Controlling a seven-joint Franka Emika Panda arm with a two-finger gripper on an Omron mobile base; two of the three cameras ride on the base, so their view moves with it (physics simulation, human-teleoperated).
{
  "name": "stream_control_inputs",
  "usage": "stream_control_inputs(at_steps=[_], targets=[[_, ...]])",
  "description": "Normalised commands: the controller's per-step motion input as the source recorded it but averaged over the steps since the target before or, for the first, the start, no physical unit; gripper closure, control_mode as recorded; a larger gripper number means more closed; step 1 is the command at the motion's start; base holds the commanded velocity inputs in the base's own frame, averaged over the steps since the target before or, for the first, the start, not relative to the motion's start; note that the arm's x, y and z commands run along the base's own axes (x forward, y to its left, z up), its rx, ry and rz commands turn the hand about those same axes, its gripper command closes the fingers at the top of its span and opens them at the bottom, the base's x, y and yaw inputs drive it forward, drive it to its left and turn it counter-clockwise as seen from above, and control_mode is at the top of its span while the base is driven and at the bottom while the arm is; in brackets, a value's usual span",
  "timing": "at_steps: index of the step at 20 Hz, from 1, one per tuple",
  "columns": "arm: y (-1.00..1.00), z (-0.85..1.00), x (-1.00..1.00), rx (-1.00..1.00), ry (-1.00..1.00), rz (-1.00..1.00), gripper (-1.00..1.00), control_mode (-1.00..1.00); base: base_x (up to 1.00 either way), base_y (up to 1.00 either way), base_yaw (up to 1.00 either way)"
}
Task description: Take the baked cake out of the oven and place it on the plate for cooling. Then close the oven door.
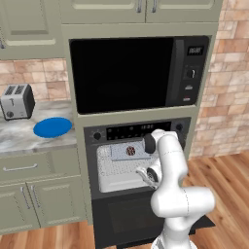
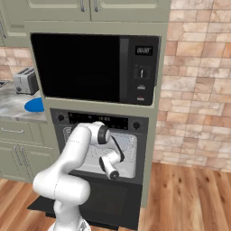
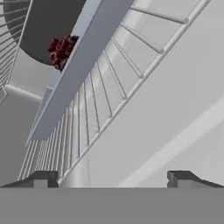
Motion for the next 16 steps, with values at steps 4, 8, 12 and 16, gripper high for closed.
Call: stream_control_inputs(at_steps=[4,8,12,16], targets=[[0.11,0.0,0.05,-0.17,-0.03,0.1,-1.0,-1.0,0.0,0.0,0.0],[0.04,0.0,0.08,-0.16,0.0,0.05,-1.0,-1.0,0.0,0.0,0.0],[0.0,0.0,0.09,-0.08,0.0,0.02,-1.0,-1.0,0.0,0.0,0.0],[0.0,0.0,0.11,-0.07,0.0,0.02,-1.0,-1.0,0.0,0.0,0.0]])
